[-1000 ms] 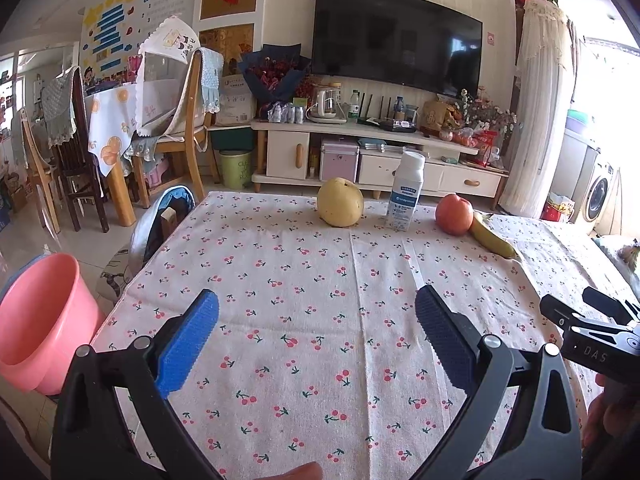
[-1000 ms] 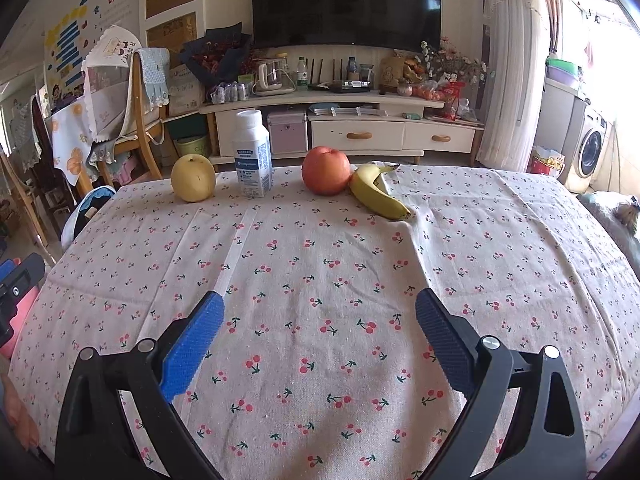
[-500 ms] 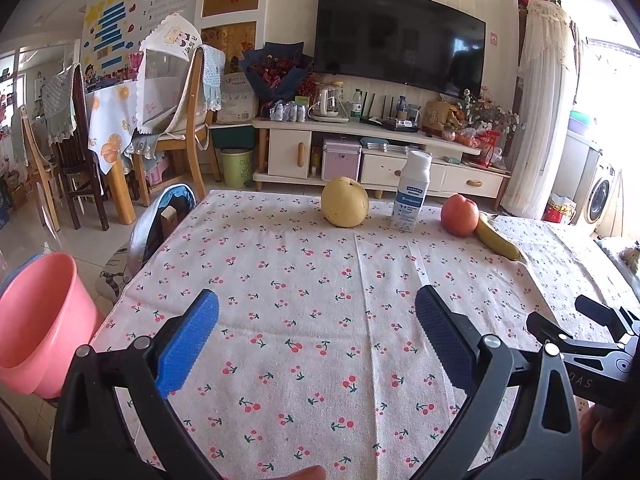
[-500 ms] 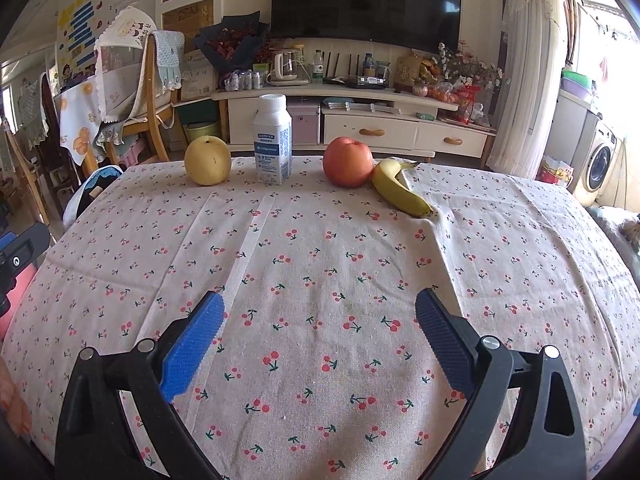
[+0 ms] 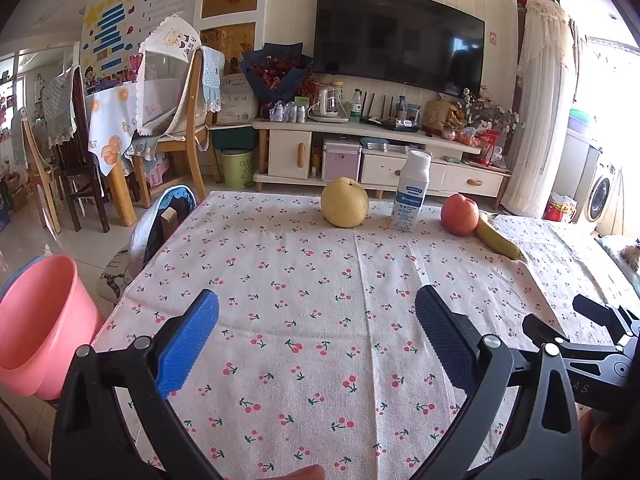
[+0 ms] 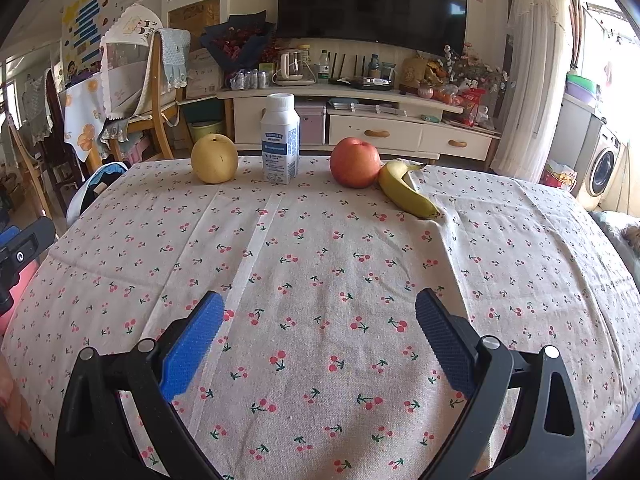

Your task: Collect trash

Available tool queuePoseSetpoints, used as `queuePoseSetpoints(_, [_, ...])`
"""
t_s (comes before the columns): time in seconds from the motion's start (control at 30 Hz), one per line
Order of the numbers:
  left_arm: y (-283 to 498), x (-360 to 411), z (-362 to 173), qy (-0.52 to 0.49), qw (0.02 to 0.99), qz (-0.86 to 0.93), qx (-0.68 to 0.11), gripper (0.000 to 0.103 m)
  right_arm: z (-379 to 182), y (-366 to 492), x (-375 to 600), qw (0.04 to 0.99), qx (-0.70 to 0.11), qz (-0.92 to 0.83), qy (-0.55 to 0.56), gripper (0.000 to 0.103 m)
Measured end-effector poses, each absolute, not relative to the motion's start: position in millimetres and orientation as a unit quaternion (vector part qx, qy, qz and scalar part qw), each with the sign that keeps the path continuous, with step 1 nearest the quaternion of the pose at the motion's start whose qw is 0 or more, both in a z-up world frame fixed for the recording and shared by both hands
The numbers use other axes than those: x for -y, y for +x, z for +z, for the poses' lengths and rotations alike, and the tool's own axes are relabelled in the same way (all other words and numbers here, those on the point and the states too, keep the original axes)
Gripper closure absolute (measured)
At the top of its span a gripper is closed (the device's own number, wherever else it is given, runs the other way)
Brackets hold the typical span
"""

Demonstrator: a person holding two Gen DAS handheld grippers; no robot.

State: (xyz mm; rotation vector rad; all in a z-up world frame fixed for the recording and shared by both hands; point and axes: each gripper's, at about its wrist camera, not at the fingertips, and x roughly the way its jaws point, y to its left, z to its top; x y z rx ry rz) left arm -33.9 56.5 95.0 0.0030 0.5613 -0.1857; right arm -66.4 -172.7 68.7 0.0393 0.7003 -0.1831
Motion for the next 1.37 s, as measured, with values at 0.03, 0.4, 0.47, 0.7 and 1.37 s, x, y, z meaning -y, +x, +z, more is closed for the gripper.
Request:
queuePoseSetpoints(0.03, [-34,-57,95,0.001,0.957,-0.092,-0.277,0.004,69,-67,173,0.935,-0.342,-0.089,0.020,0.007])
queuePoseSetpoints(0.4, [-34,-55,94,0.005,0.956,-0.093,-0.277,0.004,69,-65,167,0.937,-0.337,-0.085,0.014,0.007])
queuePoseSetpoints(0.47, [-34,-55,95,0.006,0.956,-0.094,-0.277,0.004,70,-65,166,0.938,-0.336,-0.084,0.013,0.007])
queuePoseSetpoints(0.7, [-36,-52,96,0.009,0.956,-0.098,-0.275,0.004,70,-65,166,0.938,-0.336,-0.083,0.011,0.007])
queuePoseSetpoints(1.37, [18,-61,49,-0.009,0.925,-0.066,-0.375,0.004,60,-54,173,0.931,-0.355,-0.070,0.044,0.007])
